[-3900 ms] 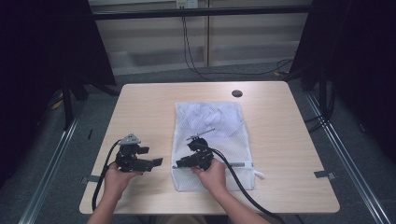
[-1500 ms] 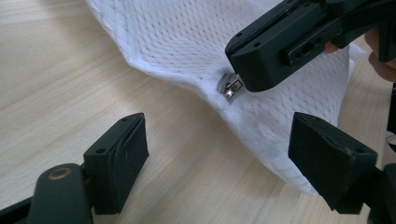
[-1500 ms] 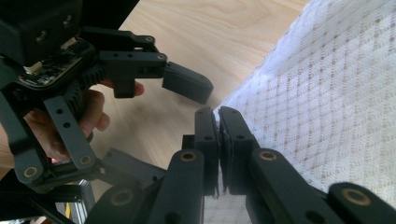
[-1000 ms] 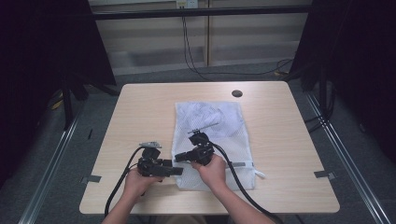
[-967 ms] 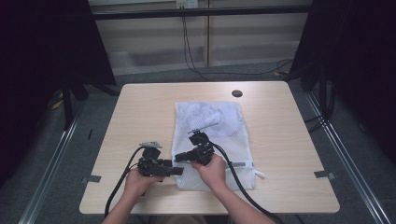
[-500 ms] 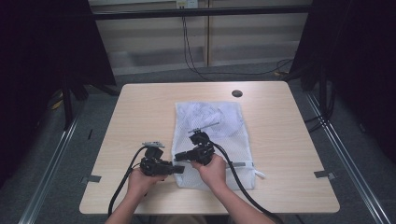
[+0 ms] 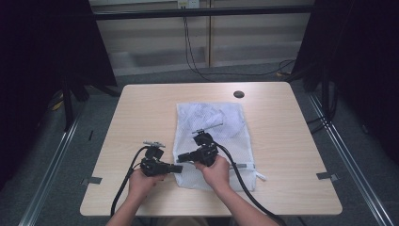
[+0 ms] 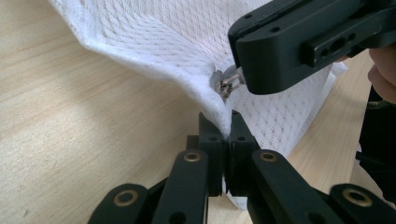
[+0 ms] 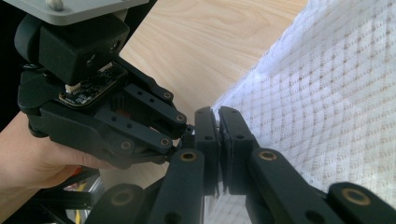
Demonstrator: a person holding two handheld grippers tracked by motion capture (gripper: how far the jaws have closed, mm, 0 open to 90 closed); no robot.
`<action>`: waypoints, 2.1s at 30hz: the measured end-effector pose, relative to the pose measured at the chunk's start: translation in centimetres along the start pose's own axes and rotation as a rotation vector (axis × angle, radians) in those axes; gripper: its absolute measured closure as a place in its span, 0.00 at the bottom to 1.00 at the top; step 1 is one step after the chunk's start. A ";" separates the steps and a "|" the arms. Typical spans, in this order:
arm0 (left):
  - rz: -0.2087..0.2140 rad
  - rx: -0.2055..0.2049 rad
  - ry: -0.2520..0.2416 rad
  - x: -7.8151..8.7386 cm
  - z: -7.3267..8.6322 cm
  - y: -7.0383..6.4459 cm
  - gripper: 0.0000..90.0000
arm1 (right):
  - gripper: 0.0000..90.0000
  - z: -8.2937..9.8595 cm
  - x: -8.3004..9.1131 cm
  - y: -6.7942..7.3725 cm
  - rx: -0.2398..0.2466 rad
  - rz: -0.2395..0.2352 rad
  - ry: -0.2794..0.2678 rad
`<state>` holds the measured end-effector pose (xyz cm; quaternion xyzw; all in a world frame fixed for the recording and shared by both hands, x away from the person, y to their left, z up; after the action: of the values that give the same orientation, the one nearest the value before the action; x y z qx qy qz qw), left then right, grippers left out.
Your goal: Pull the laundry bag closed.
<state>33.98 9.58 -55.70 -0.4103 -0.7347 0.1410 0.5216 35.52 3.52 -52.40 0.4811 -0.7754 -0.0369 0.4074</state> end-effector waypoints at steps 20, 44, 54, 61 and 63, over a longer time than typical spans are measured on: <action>-0.010 0.017 0.004 0.4 -0.3 -0.1 0.98 | 0.97 0.3 0.8 -0.4 -0.011 -0.013 -0.009; -0.008 0.019 0.001 0.7 -0.4 -0.3 0.98 | 0.97 0.9 1.4 -0.9 -0.011 -0.001 -0.003; -0.010 0.026 -0.009 0.9 -0.5 -0.2 0.98 | 0.97 1.2 1.7 -1.4 -0.017 0.013 0.001; -0.012 0.028 -0.011 0.9 -0.6 -0.2 0.98 | 0.97 1.3 2.1 -1.5 -0.015 0.011 -0.001; -0.013 0.028 -0.009 0.9 -0.5 -0.2 0.98 | 0.97 1.3 2.0 -1.6 -0.012 0.013 -0.002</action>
<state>34.28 10.04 -54.79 -0.3976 -0.7375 0.1500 0.5250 35.36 0.67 -52.73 0.4736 -0.7785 -0.0394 0.4099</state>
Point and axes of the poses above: each handheld gripper's, and its own axes: x roughly backward along the jaws, z roughly out of its underside, y roughly to its left, the point moved 10 cm from there along -x, roughly forward along the jaws, and after that the axes turned 13 degrees about x, right-handed, at the moved point
